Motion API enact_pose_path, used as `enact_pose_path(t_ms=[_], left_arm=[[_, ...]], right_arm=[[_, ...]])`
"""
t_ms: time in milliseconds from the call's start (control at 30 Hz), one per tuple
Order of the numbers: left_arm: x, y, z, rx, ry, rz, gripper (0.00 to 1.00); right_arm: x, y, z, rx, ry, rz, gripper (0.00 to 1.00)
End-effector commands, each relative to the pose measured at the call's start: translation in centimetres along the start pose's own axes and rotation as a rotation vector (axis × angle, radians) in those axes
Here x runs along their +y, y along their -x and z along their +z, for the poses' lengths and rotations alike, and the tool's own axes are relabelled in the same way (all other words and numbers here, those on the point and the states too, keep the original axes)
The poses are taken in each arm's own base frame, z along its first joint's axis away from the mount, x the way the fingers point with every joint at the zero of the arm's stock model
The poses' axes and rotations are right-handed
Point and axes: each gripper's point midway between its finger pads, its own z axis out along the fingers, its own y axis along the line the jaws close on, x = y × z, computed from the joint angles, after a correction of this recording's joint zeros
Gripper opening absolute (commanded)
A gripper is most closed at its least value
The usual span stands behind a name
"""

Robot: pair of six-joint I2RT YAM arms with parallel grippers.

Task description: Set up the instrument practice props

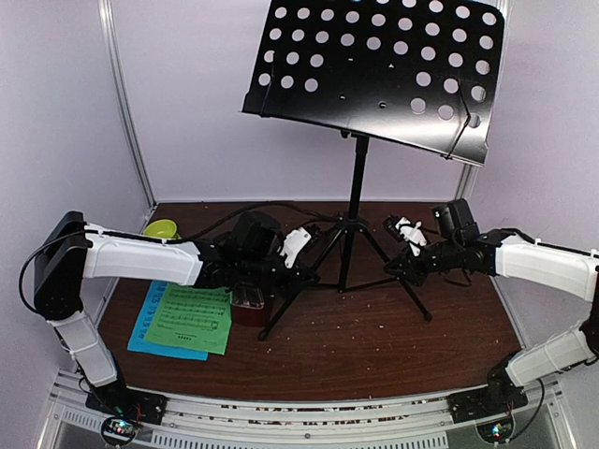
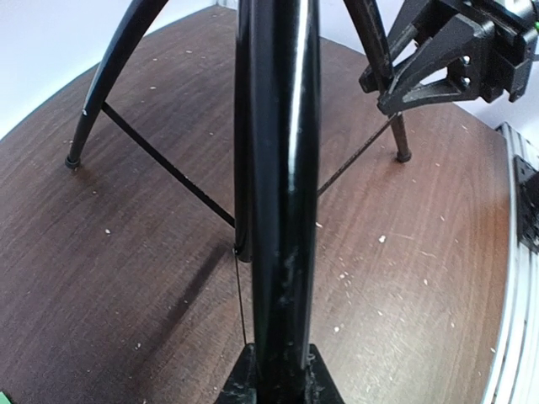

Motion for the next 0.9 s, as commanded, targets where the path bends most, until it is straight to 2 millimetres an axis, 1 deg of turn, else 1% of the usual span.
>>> enact_pose_path(t_ms=[0,67,167,300,467,700,733,867], left_arm=[[0.3,-6.1,0.3,0.210,0.072,-0.082,0.00],[-0.8,-6.5,0.5,0.213,0.065,-0.078,0.00],[-1.9,-6.7,0.5,0.217,0.069,-0.056,0.00],[-1.8,-6.6,0.2,0.218,0.095,-0.054,0.00],[-1.9,-6.9,-0.8,0.218,0.121,-0.057,0.00],[-2.2,-7.9,-1.9,0.245,0.155,-0.059,0.00],[-2.2,-8.0,-2.1,0.247,0.155,-0.060,0.00],[-2.9,-8.0,-2.7,0.247,0.151,-0.043,0.00]], right_arm=[[-8.9,-0.2,-2.2,-0.004,-0.354,0.225,0.00],[-9.0,0.6,-2.1,-0.022,-0.351,0.216,0.00],[-8.6,1.6,-1.4,-0.050,-0.309,0.198,0.00],[-8.4,2.4,-0.5,-0.060,-0.294,0.177,0.00],[-8.1,3.2,0.7,-0.071,-0.276,0.153,0.00],[-7.4,5.6,2.5,-0.090,-0.236,0.118,0.00],[-7.3,6.4,2.8,-0.099,-0.229,0.109,0.00],[-6.7,7.7,3.9,-0.104,-0.206,0.092,0.00]])
